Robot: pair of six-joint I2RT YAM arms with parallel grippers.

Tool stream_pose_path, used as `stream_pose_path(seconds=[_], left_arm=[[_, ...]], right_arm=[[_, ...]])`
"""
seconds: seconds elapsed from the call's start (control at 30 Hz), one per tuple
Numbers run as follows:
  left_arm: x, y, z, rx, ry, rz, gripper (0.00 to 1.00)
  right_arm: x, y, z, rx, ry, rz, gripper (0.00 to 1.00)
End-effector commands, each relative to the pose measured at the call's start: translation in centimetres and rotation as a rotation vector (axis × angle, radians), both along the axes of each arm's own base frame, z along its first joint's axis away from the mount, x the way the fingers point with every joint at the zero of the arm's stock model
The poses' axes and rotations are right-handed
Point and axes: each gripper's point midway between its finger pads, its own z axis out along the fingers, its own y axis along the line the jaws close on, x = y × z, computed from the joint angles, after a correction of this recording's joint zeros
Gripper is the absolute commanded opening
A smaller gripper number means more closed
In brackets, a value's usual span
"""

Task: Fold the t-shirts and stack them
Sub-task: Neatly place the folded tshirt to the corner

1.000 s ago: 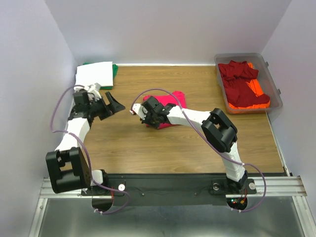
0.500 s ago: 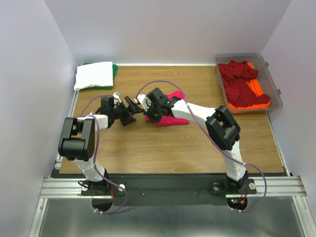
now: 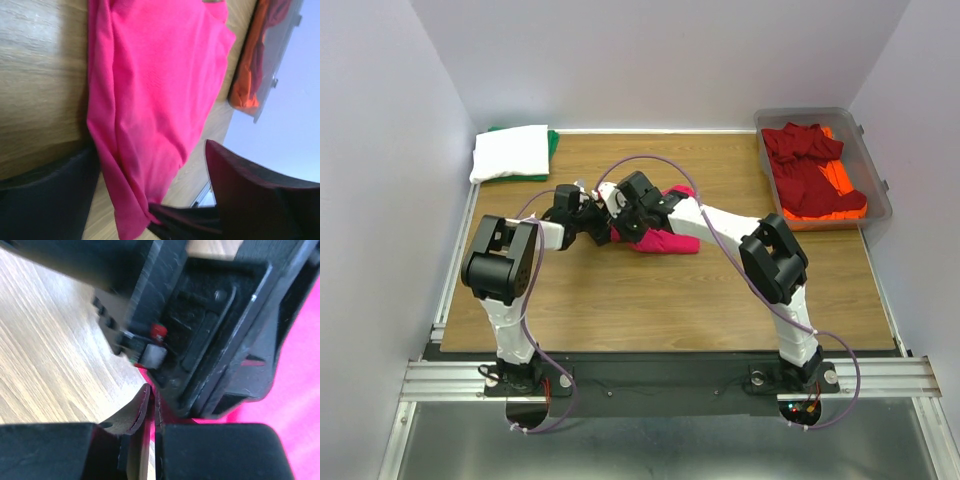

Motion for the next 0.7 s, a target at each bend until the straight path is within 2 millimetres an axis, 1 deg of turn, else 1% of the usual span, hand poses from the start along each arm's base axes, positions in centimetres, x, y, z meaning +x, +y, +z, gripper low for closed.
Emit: stream_pose_path(seconds=[0.0, 0.07, 0.13, 0.17, 0.2, 0.23, 0.3, 0.33, 0.4, 0.47, 0.5, 0.53, 0.6, 0.63, 0.67], left_arm=[[1.6, -0.3, -1.0, 0.030, 0.040, 0.080, 0.88], [2.5, -0.7, -1.0, 0.049, 0.044, 0.094, 0.82], [3.5, -1.0, -0.6, 0.052, 0.027, 0.100, 0.75], [3.9, -1.2, -0.5, 0.059, 0.019, 0.106, 0.74], [4.6, -1.4, 0.1, 0.059, 0.000, 0.106, 0.72], [4.9, -1.3, -0.3, 0.072, 0.003, 0.109, 0.70], [5.7, -1.2, -0.2, 0.103, -0.015, 0.122, 0.69], [6.2, -1.2, -0.3, 0.116, -0.027, 0.119, 0.65], [6.7, -1.3, -0.5, 0.129, -0.042, 0.113, 0.61], [7.1, -1.4, -0.5, 0.142, -0.055, 0.106, 0.52], [7.2, -1.3, -0.6, 0.151, -0.057, 0.107, 0.46], [7.5, -1.4, -0.4, 0.157, -0.067, 0.105, 0.35], [7.9, -1.0, -0.4, 0.206, -0.100, 0.091, 0.18], [9.0, -1.0, 0.6, 0.244, -0.150, 0.078, 0.05], [8.9, -0.5, 0.2, 0.307, -0.138, 0.057, 0.01]], right_arm=[[1.5, 1.2, 6.0, 0.122, -0.074, -0.025, 0.01], [1.8, 1.0, 5.8, 0.123, -0.064, -0.046, 0.01], [2.1, 1.0, 5.8, 0.129, -0.056, -0.071, 0.01], [2.2, 1.0, 5.7, 0.132, -0.050, -0.076, 0.01], [2.3, 1.1, 6.0, 0.141, -0.052, -0.081, 0.01], [2.3, 1.2, 5.9, 0.142, -0.048, -0.084, 0.01], [2.5, 1.4, 5.9, 0.148, -0.046, -0.083, 0.00], [2.5, 1.5, 6.0, 0.152, -0.045, -0.081, 0.00], [2.7, 1.4, 5.9, 0.153, -0.041, -0.086, 0.01], [2.9, 1.4, 5.7, 0.152, -0.040, -0.091, 0.01], [3.1, 1.3, 5.7, 0.153, -0.039, -0.094, 0.01], [3.2, 1.3, 5.6, 0.154, -0.034, -0.100, 0.01], [3.3, 1.4, 5.6, 0.159, -0.029, -0.100, 0.01], [3.6, 1.2, 5.6, 0.159, -0.031, -0.108, 0.17], [3.7, 1.1, 5.9, 0.163, -0.034, -0.113, 0.28]])
